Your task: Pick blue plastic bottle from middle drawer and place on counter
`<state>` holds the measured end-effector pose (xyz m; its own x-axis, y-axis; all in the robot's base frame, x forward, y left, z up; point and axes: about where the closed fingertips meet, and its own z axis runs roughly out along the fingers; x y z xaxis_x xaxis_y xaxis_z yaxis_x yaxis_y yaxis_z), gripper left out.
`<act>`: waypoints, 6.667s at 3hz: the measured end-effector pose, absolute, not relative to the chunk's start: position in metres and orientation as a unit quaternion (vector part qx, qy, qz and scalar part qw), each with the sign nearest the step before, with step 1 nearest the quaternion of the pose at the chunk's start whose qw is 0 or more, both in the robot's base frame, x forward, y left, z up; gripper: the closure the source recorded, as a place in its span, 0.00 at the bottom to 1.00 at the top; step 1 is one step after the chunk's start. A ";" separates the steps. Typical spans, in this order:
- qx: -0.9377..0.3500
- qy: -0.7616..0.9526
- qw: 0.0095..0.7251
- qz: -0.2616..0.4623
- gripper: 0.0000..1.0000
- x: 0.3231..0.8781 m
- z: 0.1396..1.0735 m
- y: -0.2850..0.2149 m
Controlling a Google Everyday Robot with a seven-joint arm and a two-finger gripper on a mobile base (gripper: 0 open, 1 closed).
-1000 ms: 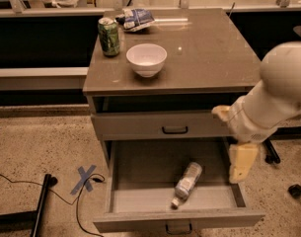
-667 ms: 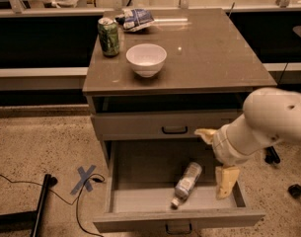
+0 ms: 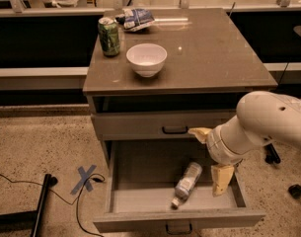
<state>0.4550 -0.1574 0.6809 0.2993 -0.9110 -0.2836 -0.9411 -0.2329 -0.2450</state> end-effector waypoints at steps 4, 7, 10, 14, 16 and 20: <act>-0.891 0.452 0.025 -0.048 0.00 0.479 0.549 -0.197; -0.936 0.342 0.080 -0.003 0.00 0.541 0.453 -0.197; -0.978 0.203 0.047 0.026 0.18 0.548 0.364 -0.192; -0.950 0.173 0.259 0.034 1.00 0.548 0.442 -0.181; -0.880 0.160 0.445 -0.042 1.00 0.526 0.540 -0.235; -0.852 0.216 0.382 -0.286 1.00 0.528 0.833 -0.243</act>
Offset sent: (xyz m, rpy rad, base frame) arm 0.0057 -0.0635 -0.2184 -0.5534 0.0034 0.6527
